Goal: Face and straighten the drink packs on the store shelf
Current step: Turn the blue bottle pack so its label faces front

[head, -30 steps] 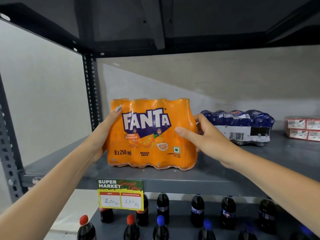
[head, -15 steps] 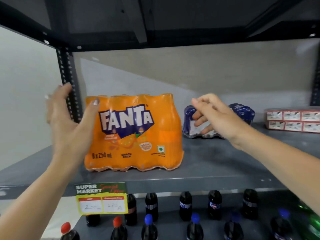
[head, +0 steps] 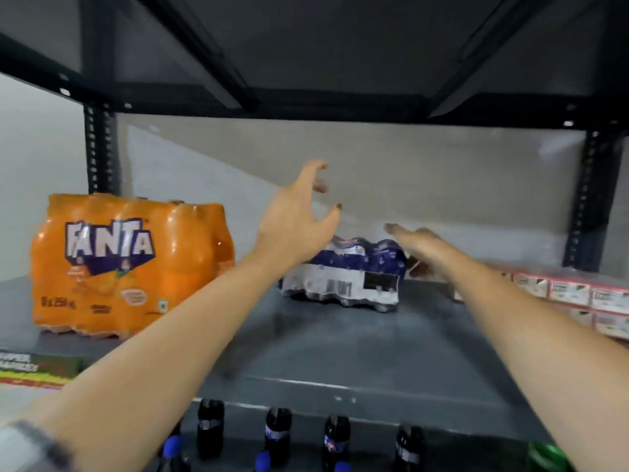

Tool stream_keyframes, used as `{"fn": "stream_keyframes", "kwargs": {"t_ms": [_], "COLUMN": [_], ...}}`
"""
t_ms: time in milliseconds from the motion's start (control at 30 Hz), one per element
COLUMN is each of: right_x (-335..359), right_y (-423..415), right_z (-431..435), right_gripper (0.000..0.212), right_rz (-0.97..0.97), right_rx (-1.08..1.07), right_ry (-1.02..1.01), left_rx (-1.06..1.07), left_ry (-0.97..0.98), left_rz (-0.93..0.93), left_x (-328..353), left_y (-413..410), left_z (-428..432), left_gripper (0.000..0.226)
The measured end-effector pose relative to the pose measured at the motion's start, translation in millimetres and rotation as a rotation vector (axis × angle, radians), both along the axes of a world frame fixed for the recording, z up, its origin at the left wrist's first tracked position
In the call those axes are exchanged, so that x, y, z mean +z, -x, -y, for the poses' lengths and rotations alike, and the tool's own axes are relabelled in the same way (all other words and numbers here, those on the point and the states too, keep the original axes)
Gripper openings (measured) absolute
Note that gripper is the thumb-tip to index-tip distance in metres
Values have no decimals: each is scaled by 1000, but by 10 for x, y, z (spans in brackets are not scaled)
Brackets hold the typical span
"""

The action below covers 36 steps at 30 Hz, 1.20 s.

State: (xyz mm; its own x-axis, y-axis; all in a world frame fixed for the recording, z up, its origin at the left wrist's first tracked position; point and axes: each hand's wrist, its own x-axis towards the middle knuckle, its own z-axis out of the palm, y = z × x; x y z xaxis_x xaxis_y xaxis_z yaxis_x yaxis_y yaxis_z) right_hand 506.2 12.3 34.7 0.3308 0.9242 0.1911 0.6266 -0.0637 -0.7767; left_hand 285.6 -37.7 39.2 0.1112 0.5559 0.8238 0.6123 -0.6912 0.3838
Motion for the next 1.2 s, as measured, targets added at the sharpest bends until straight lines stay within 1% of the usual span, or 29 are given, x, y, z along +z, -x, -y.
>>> {"fn": "stream_keyframes", "kwargs": {"t_ms": [33, 67, 133, 167, 233, 267, 333, 433, 467, 567, 667, 733, 833, 933, 1000, 1067, 1133, 1167, 1200], "right_x": [-28, -73, -178, -221, -256, -263, -283, -284, -275, -231, -197, -171, -155, -278, -412, -504, -519, -505, -475], "right_y": [6, 6, -30, -57, -92, -106, -129, -212, -255, -335, -386, -435, -502, -564, -575, -570, -555, -550, -548], "right_z": [-11, -52, -186, -250, -336, -372, -416, -415, -397, -285, -148, -47, 151, 286, 328, 351, 385, 389, 379], "right_gripper": [46, 41, 33, 30, 27, 30, 40, 53, 53, 43, 45, 53, 64, 85, 99, 101, 92, 86, 83], "right_rz": [-154, -256, -355, -397, -484, -506, -524, -522, -493, -400, -318, -253, -153, 10, 118, 181, 115, 24, -102], "right_rx": [66, 124, 186, 205, 228, 225, 209, 192, 194, 233, 300, 353, 421, 432, 413, 393, 386, 371, 340], "right_ry": [59, 93, 107, 104, 66, 44, -14, -101, -124, -171, -129, -89, -74, -117, -180, -226, -270, -310, -363], "left_rx": [65, 119, 216, 215, 124, 81, 39, 28, 18, -21, -72, -116, -166, -195, -142, -108, -89, -62, -35], "left_ry": [133, 286, 606, 758, 1042, 1114, 1108, 973, 940, 893, 854, 831, 797, 748, 724, 692, 672, 638, 599], "left_rz": [41, 115, 293, 346, 363, 351, 316, 327, 333, 340, 371, 374, 320, 273, 194, 159, 207, 253, 327], "left_x": [31, 56, 38, -2, -74, -106, -142, -104, -86, -102, -185, -262, -375, -491, -547, -573, -539, -508, -489], "left_y": [-61, -80, -40, -23, -2, -4, -18, -72, -91, -134, -126, -71, 34, 79, 49, 16, -22, -62, -117], "left_z": [-240, -441, -747, -828, -861, -845, -865, -850, -841, -782, -720, -682, -558, -385, -253, -141, -48, 0, 54], "left_gripper": [66, 70, 78, 76, 65, 60, 54, 39, 36, 32, 32, 38, 44, 50, 48, 49, 54, 63, 77]}}
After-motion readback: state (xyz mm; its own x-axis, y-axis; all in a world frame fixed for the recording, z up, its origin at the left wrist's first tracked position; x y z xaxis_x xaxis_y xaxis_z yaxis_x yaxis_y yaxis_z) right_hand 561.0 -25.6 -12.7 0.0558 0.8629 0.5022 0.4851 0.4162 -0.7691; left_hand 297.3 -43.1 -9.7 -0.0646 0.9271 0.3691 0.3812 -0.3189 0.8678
